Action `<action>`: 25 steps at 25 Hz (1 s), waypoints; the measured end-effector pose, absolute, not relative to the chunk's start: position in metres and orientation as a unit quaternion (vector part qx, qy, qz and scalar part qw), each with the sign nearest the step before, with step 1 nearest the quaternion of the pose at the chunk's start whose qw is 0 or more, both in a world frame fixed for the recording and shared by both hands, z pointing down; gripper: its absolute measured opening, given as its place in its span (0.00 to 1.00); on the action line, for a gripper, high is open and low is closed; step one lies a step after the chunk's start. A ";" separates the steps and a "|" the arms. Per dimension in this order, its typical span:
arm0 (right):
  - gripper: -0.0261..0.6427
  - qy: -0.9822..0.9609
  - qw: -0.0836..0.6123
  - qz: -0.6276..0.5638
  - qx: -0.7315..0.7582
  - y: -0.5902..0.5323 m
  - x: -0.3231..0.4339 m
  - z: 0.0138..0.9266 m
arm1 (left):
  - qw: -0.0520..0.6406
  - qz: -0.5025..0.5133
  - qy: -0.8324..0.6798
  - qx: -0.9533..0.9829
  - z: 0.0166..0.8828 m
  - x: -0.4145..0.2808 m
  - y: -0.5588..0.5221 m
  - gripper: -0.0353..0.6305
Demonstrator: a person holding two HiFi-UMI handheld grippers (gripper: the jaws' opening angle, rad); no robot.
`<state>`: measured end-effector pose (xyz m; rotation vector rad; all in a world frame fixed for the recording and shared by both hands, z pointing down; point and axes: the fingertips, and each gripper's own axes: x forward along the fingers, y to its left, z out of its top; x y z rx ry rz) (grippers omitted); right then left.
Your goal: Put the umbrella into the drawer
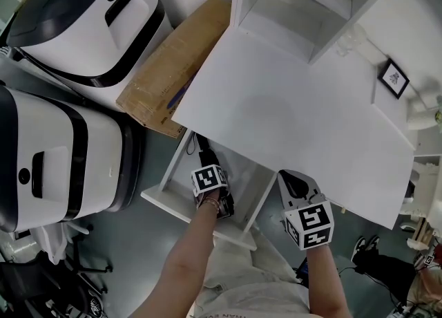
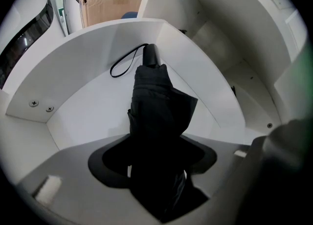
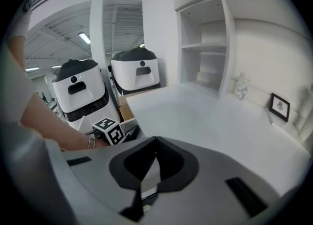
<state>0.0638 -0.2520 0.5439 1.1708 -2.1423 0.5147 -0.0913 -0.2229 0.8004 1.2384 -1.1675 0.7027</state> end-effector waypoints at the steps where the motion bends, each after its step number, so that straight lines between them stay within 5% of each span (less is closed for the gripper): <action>1: 0.05 -0.814 0.318 0.196 0.445 -0.252 0.064 0.544 | 0.602 0.306 -0.507 0.535 0.801 -0.091 -0.223 0.47; 11: 0.05 -0.819 0.316 0.193 0.439 -0.254 0.065 0.541 | 0.589 0.330 -0.500 0.542 0.812 -0.087 -0.221 0.47; 25: 0.05 -0.836 0.303 0.173 0.423 -0.259 0.055 0.520 | 0.617 0.273 -0.491 0.551 0.772 -0.084 -0.226 0.60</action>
